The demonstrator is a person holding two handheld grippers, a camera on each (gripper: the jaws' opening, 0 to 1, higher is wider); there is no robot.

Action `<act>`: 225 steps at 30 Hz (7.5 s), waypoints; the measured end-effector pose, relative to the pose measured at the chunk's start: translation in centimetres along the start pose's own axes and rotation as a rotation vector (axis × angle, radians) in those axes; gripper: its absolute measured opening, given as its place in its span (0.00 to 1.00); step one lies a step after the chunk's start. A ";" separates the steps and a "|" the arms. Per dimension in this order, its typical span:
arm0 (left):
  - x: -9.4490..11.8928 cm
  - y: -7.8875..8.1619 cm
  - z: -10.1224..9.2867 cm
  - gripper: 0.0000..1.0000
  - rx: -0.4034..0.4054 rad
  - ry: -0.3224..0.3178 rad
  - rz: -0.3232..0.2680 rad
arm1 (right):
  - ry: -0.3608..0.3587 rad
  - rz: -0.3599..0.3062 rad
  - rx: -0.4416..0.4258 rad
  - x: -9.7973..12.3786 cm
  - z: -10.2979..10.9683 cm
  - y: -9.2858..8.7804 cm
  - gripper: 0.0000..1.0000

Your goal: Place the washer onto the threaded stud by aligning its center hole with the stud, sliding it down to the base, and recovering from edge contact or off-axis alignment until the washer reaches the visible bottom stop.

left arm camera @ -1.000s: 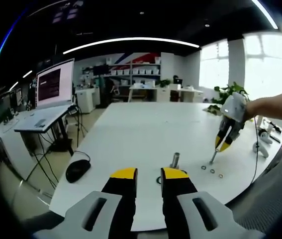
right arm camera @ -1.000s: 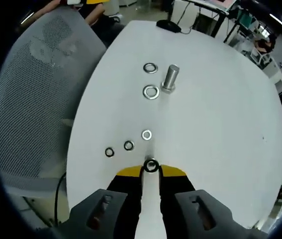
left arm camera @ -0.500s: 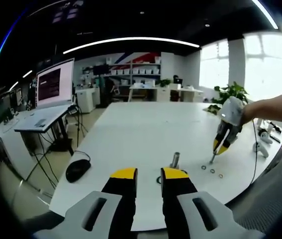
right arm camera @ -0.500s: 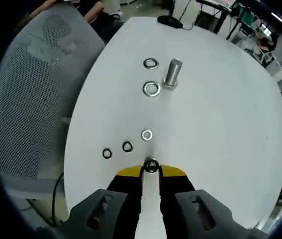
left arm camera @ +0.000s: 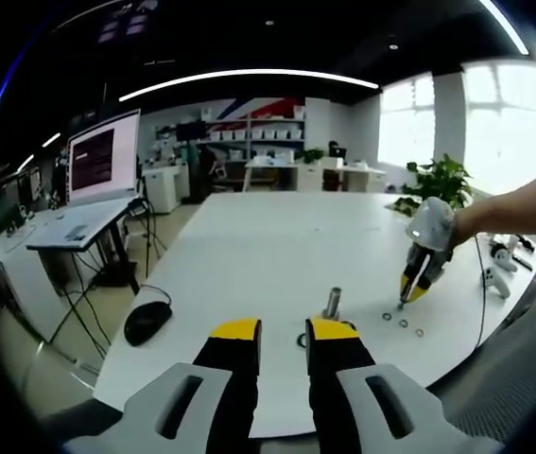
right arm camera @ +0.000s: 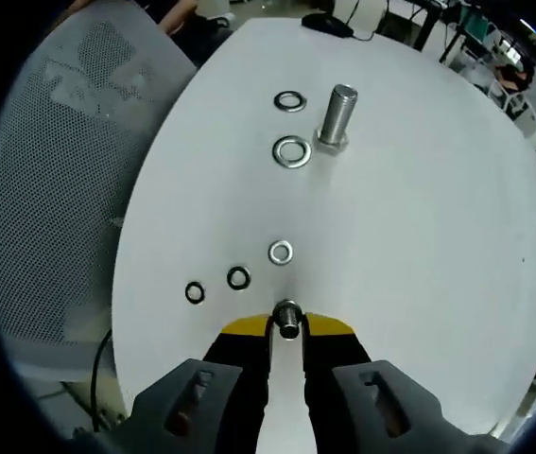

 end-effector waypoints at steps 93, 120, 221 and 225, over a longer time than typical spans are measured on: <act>-0.2 -0.1 0.4 0.15 0.004 0.008 0.015 | -0.038 -0.345 -0.119 1.1 -0.6 3.0 0.07; -0.1 -0.2 0.3 0.15 0.003 0.008 0.015 | -0.138 -0.430 -0.358 0.9 -0.7 -2.6 0.08; -0.1 0.0 0.3 0.15 0.013 0.003 -0.002 | -0.040 -0.148 -0.169 -0.3 5.4 -2.1 0.13; -0.1 0.0 0.3 0.15 0.013 0.003 -0.001 | -0.060 -0.131 -0.165 0.2 4.9 -2.7 0.13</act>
Point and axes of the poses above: the point that each gripper's makers call its tool centre point, and the gripper's own axes: x roughly backward along the fingers, z roughly to its left, y roughly out of its top, the point moved 6 cm from there along x, roughly backward along the fingers, and after that the axes turned 3 degrees about y, right-handed, at the moved point
